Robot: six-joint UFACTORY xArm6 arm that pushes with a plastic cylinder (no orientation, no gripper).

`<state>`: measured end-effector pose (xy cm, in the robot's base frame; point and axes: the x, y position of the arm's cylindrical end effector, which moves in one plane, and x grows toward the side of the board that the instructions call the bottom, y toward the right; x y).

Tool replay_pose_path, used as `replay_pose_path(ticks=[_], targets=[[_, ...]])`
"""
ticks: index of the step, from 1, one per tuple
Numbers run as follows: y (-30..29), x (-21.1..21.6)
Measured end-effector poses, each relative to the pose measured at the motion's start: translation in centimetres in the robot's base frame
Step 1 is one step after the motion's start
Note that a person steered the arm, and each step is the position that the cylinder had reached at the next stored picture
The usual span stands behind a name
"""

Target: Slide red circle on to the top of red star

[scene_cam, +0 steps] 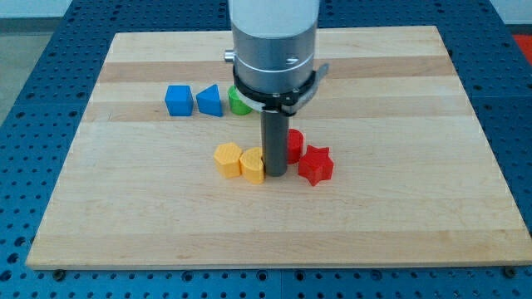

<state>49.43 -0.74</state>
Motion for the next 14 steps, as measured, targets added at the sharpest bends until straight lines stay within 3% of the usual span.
replay_pose_path(ticks=[4,9,14], targets=[[-0.9,-5.0],[5.5,-8.6],[7.3,-6.7]])
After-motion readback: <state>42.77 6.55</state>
